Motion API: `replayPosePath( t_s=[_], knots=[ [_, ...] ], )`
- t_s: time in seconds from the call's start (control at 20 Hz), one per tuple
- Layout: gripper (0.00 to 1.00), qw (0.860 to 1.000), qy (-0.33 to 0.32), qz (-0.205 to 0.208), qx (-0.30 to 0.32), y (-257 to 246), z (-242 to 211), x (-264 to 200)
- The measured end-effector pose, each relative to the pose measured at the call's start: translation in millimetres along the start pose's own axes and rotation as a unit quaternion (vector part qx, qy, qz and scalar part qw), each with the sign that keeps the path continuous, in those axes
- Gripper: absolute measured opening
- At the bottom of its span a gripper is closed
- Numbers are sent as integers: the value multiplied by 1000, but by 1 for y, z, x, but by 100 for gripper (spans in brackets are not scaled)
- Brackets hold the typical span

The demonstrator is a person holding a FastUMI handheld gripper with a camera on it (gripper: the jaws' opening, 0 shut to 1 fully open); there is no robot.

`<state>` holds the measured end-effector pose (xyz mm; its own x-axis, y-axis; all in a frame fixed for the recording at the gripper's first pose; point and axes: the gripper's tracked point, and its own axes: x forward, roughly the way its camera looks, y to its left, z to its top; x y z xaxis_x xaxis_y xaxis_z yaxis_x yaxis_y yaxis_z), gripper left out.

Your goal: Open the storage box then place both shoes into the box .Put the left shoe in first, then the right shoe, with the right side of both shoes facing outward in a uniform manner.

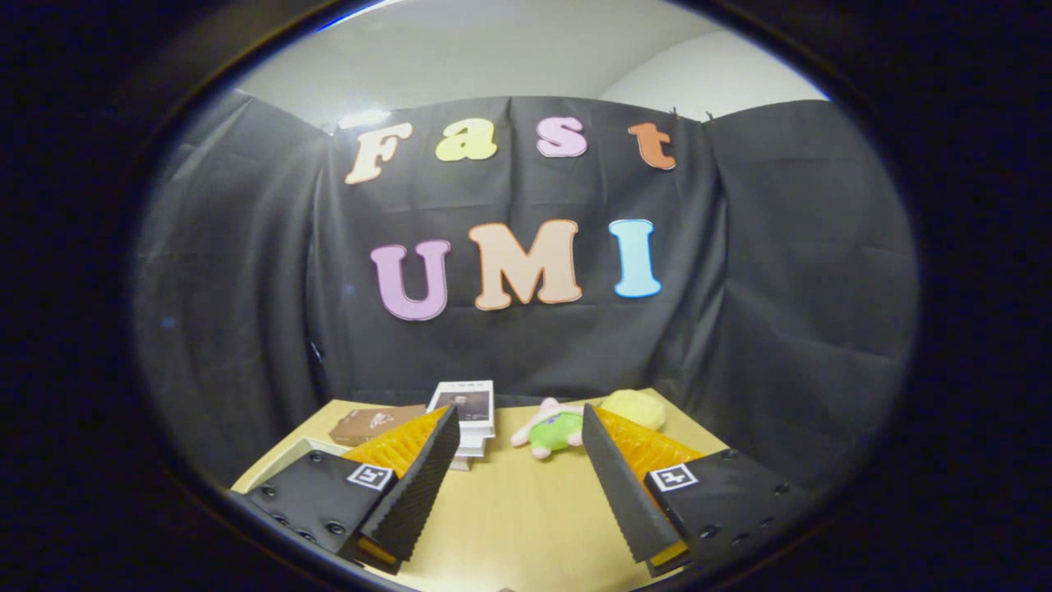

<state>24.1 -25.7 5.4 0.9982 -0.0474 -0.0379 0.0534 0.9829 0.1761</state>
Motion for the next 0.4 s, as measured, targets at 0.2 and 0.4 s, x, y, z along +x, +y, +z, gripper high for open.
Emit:
replayPosePath(
  t_s=[0.2, 0.4],
  knots=[
    [97, 1000, -13, 15, 3, 3, 4, -7],
    [97, 1000, -8, 23, 8, 7, 2, -9]
  ],
)
